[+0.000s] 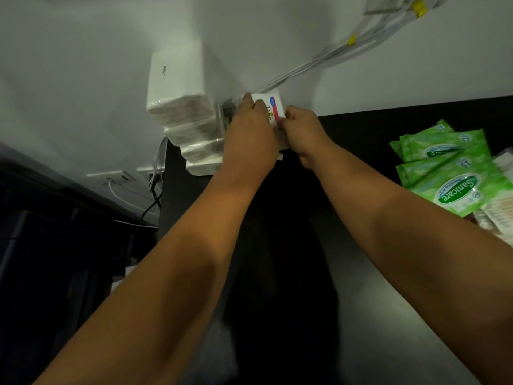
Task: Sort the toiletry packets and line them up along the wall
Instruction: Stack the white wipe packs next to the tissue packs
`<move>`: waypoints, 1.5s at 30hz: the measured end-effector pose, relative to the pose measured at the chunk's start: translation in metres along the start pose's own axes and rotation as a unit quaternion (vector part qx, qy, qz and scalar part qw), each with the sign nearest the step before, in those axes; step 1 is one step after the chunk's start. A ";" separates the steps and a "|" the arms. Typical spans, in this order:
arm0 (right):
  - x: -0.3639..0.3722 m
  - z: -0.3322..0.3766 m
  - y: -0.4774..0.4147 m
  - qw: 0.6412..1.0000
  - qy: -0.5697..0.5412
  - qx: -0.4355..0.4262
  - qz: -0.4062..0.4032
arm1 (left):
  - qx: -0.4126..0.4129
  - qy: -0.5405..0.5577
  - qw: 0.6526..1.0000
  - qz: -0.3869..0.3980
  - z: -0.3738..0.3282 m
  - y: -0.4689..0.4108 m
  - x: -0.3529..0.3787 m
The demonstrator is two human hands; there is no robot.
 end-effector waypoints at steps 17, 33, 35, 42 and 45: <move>0.002 0.014 0.007 0.998 0.030 0.053 -0.014 | -0.494 0.454 0.739 0.059 0.144 -0.033 -0.073; 0.035 0.078 0.060 0.971 0.050 -0.201 -0.119 | -0.425 0.573 0.681 0.164 0.139 -0.033 -0.051; 0.055 0.087 0.056 0.997 -0.052 -0.049 -0.016 | -0.428 0.581 0.674 0.156 0.141 -0.033 -0.050; 0.095 0.065 0.041 0.951 -0.162 0.236 0.120 | -0.409 0.530 0.717 0.192 0.142 -0.032 -0.050; 0.101 0.062 0.042 0.948 -0.160 0.254 0.108 | -0.415 0.535 0.710 0.194 0.140 -0.031 -0.053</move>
Point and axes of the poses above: each hand's wrist, its own y-axis away from the middle knuckle, its own x-axis out of the palm, z = x × y, the point moved 3 cm from there along -y, towards the middle knuckle, and after that the axes turned 12 degrees about -z, right-handed, at the moved point
